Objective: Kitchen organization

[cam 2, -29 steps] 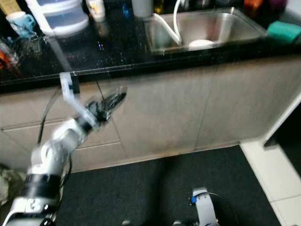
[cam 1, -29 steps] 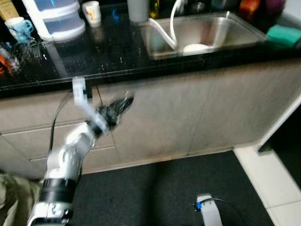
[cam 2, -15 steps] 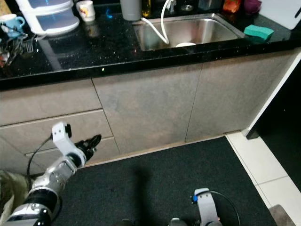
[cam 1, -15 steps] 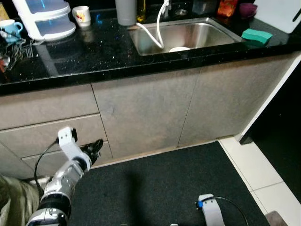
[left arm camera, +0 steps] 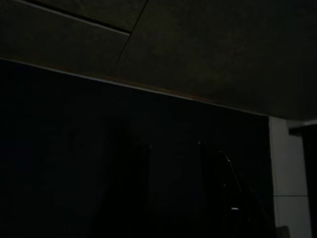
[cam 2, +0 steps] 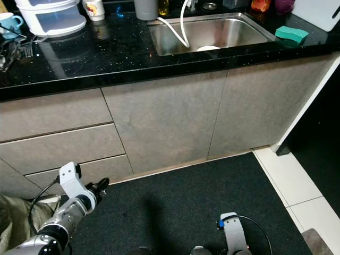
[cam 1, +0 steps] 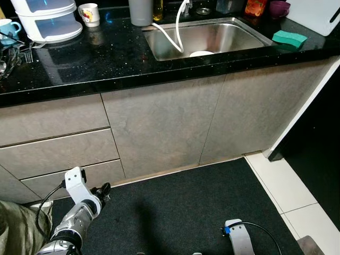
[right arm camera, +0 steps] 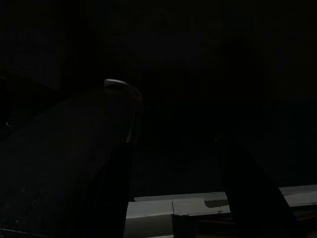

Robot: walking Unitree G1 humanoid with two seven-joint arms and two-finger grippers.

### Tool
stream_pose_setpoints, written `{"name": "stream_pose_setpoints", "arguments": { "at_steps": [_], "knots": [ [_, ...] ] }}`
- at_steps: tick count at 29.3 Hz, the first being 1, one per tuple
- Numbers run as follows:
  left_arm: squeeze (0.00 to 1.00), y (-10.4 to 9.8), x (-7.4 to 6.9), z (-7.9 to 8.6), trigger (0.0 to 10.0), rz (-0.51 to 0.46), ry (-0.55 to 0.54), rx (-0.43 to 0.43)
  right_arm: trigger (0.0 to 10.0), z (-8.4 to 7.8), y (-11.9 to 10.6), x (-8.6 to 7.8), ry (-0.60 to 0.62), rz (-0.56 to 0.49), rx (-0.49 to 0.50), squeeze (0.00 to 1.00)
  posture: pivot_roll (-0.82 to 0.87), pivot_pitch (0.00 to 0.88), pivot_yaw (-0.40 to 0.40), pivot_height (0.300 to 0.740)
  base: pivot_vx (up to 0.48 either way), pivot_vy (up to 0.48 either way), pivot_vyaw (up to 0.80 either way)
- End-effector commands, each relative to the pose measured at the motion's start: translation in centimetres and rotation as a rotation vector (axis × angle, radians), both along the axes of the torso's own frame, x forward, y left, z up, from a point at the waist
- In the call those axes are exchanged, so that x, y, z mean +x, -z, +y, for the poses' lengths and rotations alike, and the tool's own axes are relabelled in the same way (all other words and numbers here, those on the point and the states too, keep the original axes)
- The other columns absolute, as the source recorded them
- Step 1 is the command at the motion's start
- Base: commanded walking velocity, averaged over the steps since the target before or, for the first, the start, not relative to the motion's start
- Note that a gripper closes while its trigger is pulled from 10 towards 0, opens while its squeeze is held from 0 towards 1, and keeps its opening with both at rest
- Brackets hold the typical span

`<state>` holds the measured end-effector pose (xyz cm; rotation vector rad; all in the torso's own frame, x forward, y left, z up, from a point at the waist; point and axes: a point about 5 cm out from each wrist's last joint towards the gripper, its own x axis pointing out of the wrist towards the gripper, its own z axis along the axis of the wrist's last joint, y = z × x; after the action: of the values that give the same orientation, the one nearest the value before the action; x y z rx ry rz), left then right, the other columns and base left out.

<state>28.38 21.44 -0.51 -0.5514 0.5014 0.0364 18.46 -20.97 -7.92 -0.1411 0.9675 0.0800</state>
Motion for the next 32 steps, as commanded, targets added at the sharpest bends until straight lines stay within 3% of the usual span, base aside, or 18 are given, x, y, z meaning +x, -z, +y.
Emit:
{"name": "stream_pose_setpoints", "arguments": {
  "at_steps": [1,6,13,17,32],
  "knots": [
    [0.00,1.0,-1.0,0.1,10.0,0.048,0.011,0.032,10.0,0.1,0.2,-0.4,0.008,0.014,0.010,0.00,0.00,0.161,0.029,0.740,0.000,0.000,0.00],
    [0.00,2.4,-2.4,-0.9,10.0,0.103,0.088,0.062,10.0,0.1,0.2,-0.4,0.004,0.015,0.010,0.00,0.00,0.161,0.029,0.740,0.000,0.000,0.00],
    [0.00,3.3,-3.2,-2.1,10.0,0.156,0.114,0.090,10.0,0.1,0.2,-0.4,0.002,0.016,0.011,0.00,-0.01,0.157,0.027,0.740,0.000,-0.436,0.00],
    [0.00,3.8,-3.7,-2.4,10.0,0.184,0.126,0.112,10.0,0.2,0.2,-0.4,0.002,0.015,0.012,0.00,-0.01,0.156,0.029,0.740,0.000,0.000,0.00],
    [0.00,5.3,-5.9,-1.8,10.0,0.294,0.097,0.165,10.0,0.2,0.2,-0.4,-0.003,0.017,0.015,0.00,0.00,0.153,0.030,0.740,0.000,0.000,0.00]
  ]
}}
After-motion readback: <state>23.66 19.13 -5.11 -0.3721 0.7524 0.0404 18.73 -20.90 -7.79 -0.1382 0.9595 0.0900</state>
